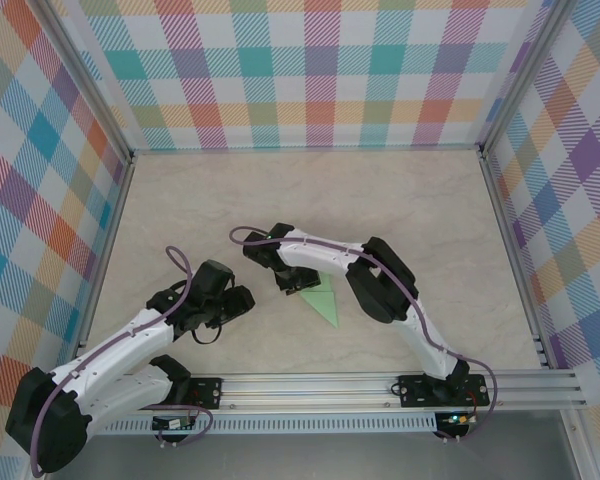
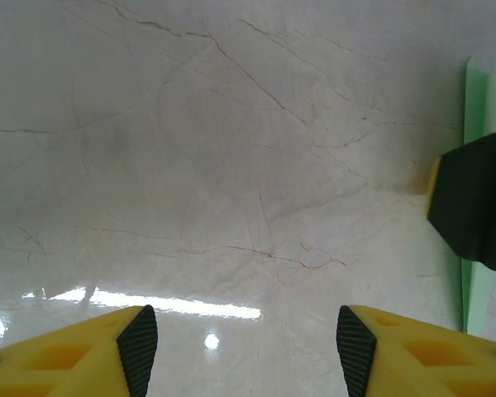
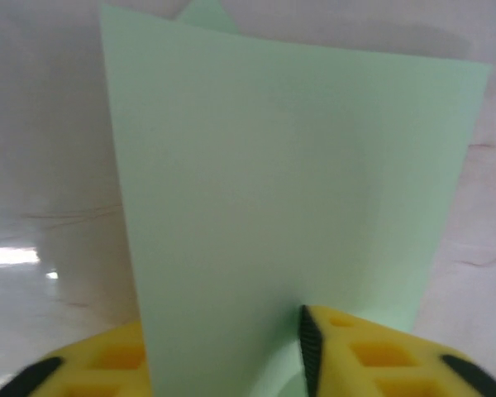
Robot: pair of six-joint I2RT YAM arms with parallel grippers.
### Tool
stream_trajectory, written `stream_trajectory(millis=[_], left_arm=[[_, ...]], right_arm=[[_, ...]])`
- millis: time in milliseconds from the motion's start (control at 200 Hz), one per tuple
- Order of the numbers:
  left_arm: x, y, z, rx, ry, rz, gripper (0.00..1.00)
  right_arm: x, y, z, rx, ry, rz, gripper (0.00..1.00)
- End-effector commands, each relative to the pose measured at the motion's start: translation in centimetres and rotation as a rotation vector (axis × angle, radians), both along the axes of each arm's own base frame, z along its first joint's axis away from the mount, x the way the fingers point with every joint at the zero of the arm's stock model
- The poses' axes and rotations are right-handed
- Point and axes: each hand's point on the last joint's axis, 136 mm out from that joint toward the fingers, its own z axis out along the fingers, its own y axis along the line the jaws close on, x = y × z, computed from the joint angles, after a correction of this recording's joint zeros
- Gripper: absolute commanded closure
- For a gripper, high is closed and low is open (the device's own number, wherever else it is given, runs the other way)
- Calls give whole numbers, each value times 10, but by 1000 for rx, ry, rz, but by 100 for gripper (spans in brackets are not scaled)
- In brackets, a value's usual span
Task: Fold a paper plane with a square sheet of paper (pick it up from the middle)
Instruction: Turn over the paper at the center of the table, then fold the wing for the fifth time at the center of the table.
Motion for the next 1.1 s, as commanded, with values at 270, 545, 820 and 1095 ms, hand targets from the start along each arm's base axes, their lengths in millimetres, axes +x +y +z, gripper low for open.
stream_trajectory(millis=[270, 545, 820, 1095], left_arm=[[12, -16, 19, -92, -28, -25, 34], [39, -64, 26, -236, -29, -53, 32], [53, -99, 16, -222, -10, -88, 33], [59, -112, 7, -224, 25, -94, 34]], right_arm=[[-1, 19, 116, 651, -91, 21, 22], [-9, -58, 118, 1018, -53, -71, 44], [-45, -59, 83, 1125, 142, -108, 89], [-45, -48, 67, 1143, 229, -97, 97]])
